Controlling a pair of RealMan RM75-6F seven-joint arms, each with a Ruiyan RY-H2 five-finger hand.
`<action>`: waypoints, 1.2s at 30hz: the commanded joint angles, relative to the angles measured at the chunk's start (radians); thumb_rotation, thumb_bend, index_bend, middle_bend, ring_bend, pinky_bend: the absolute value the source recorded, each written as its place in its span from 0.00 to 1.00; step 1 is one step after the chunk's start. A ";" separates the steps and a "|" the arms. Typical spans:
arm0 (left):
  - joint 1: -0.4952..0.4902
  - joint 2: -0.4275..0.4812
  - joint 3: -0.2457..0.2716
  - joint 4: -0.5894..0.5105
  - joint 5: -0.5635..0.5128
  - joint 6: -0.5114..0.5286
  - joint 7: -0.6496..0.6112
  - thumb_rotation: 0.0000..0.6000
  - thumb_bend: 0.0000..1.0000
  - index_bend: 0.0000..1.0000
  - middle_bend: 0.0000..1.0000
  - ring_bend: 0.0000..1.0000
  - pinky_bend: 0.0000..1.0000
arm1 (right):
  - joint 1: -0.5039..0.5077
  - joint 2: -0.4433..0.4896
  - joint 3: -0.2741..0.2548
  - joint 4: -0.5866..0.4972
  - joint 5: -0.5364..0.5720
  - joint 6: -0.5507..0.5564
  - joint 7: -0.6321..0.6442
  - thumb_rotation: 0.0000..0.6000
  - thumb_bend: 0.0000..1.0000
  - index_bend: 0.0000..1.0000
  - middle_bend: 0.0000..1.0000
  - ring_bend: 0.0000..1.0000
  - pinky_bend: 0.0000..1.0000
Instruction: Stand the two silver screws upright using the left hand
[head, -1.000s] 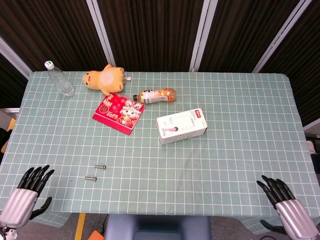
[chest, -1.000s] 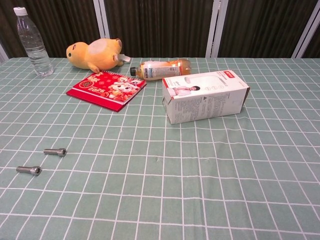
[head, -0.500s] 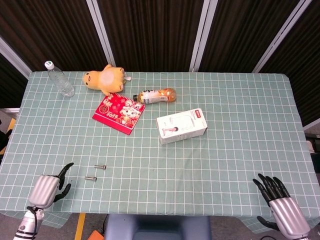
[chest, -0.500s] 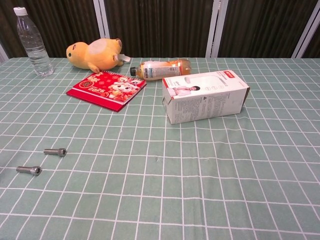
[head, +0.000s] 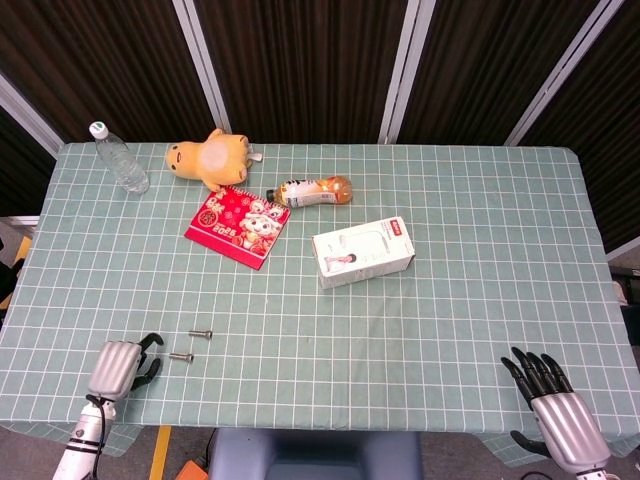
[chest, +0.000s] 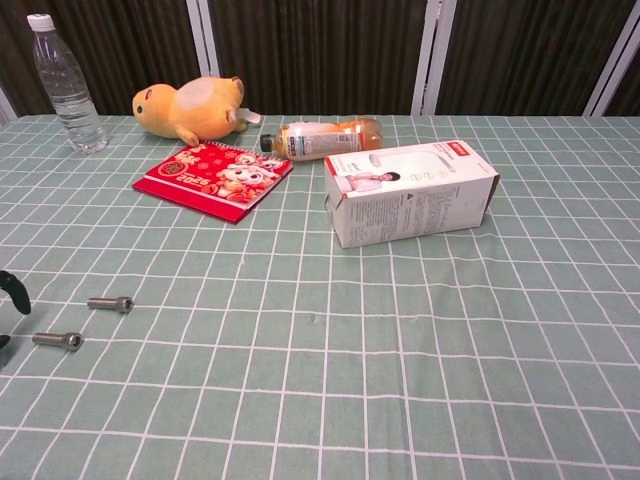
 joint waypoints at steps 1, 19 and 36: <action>-0.002 -0.013 0.007 0.016 -0.001 0.002 -0.011 1.00 0.41 0.44 1.00 1.00 1.00 | -0.001 0.001 0.000 -0.002 0.000 0.003 0.000 1.00 0.16 0.00 0.00 0.00 0.00; -0.022 -0.072 0.024 0.065 0.004 0.009 -0.006 1.00 0.41 0.49 1.00 1.00 1.00 | -0.001 0.011 -0.006 -0.017 0.016 -0.008 -0.012 1.00 0.16 0.00 0.00 0.00 0.00; -0.039 -0.069 0.030 0.047 -0.016 -0.025 0.019 1.00 0.41 0.55 1.00 1.00 1.00 | -0.004 0.015 -0.004 -0.025 0.029 -0.006 -0.015 1.00 0.16 0.00 0.00 0.00 0.00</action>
